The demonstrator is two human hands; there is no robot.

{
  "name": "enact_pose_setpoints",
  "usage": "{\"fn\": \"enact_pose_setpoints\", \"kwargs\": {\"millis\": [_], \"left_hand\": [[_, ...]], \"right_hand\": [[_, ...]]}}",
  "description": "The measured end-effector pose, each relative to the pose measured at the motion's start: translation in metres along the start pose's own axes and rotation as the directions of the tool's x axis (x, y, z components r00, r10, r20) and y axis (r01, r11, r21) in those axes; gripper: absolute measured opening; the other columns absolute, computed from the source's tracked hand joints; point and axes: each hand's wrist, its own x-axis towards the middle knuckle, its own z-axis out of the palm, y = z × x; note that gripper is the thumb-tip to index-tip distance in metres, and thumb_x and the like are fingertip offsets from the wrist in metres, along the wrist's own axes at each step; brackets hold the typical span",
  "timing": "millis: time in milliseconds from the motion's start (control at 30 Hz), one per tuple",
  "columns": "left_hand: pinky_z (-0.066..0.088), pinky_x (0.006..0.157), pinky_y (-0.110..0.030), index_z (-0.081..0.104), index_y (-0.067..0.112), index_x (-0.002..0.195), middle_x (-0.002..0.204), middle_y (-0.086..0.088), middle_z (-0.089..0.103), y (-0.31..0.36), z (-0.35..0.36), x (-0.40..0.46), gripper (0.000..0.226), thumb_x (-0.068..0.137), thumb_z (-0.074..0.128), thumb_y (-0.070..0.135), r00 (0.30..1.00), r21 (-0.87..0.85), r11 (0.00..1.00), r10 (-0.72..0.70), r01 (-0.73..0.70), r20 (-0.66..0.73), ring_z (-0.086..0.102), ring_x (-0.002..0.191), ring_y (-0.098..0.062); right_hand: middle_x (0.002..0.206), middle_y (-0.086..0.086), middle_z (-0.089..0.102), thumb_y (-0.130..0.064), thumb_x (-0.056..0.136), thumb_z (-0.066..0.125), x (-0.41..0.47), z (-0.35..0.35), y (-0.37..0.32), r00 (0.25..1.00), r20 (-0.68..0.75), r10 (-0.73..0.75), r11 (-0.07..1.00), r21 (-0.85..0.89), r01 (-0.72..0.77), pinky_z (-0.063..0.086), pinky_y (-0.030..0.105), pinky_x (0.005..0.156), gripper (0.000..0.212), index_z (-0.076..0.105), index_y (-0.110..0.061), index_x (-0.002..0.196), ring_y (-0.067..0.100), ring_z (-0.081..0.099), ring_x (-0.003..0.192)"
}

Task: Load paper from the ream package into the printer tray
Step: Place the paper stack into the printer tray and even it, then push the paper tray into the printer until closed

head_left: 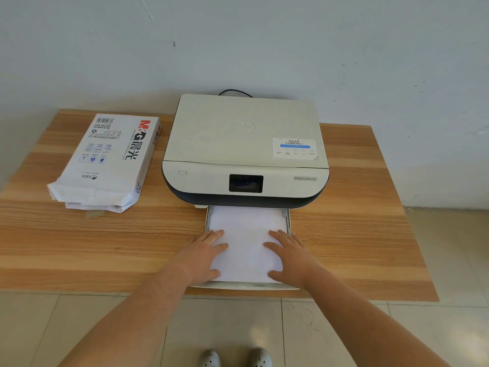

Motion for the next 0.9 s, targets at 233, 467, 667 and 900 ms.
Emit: {"fn": "enact_pose_setpoints", "kwargs": {"millis": [233, 467, 667, 900], "left_hand": [[0.033, 0.111, -0.035, 0.033, 0.021, 0.144, 0.147, 0.001, 0.033, -0.010, -0.012, 0.007, 0.060, 0.091, 0.054, 0.042, 0.936, -0.252, 0.953, -0.233, 0.166, -0.266, 0.029, 0.136, -0.018], [0.047, 0.085, -0.035, 0.052, 0.017, 0.117, 0.116, -0.003, 0.056, -0.015, -0.016, 0.017, 0.045, 0.088, 0.054, 0.052, 0.848, -0.344, 0.864, -0.464, 0.369, -0.256, 0.048, 0.108, -0.020], [0.050, 0.078, -0.037, 0.057, 0.015, 0.106, 0.103, -0.004, 0.060, -0.012, -0.013, 0.026, 0.036, 0.095, 0.042, 0.047, 0.854, -0.342, 0.838, -0.496, 0.424, -0.156, 0.055, 0.094, -0.020], [0.044, 0.065, -0.030, 0.060, 0.014, 0.097, 0.091, -0.002, 0.061, -0.019, -0.014, 0.038, 0.024, 0.097, 0.041, 0.029, 0.852, -0.417, 0.795, -0.517, 0.442, -0.082, 0.057, 0.082, -0.017]], "right_hand": [[0.146, 0.000, 0.039, -0.034, 0.091, 0.059, 0.010, -0.019, 0.016, 0.884, -0.162, 0.439, 0.821, 0.471, -0.322, 0.036, 0.033, 0.103, 0.048, 0.049, -0.018, 0.135, 0.022, 0.037, 0.132], [0.114, 0.002, 0.060, -0.031, 0.087, 0.062, 0.016, -0.022, 0.027, 0.811, 0.028, 0.585, 0.653, 0.577, -0.490, 0.047, 0.029, 0.073, 0.032, 0.060, -0.017, 0.116, 0.016, 0.057, 0.087], [0.075, 0.002, 0.063, -0.030, 0.091, 0.055, 0.021, -0.019, 0.019, 0.802, 0.039, 0.597, 0.663, 0.539, -0.519, 0.053, 0.036, 0.067, 0.019, 0.060, -0.012, 0.085, 0.017, 0.058, 0.062], [0.070, 0.000, 0.059, -0.020, 0.093, 0.044, 0.029, -0.025, 0.018, 0.803, 0.090, 0.590, 0.674, 0.492, -0.551, 0.043, 0.025, 0.051, 0.018, 0.052, -0.021, 0.076, 0.013, 0.054, 0.057]]}}
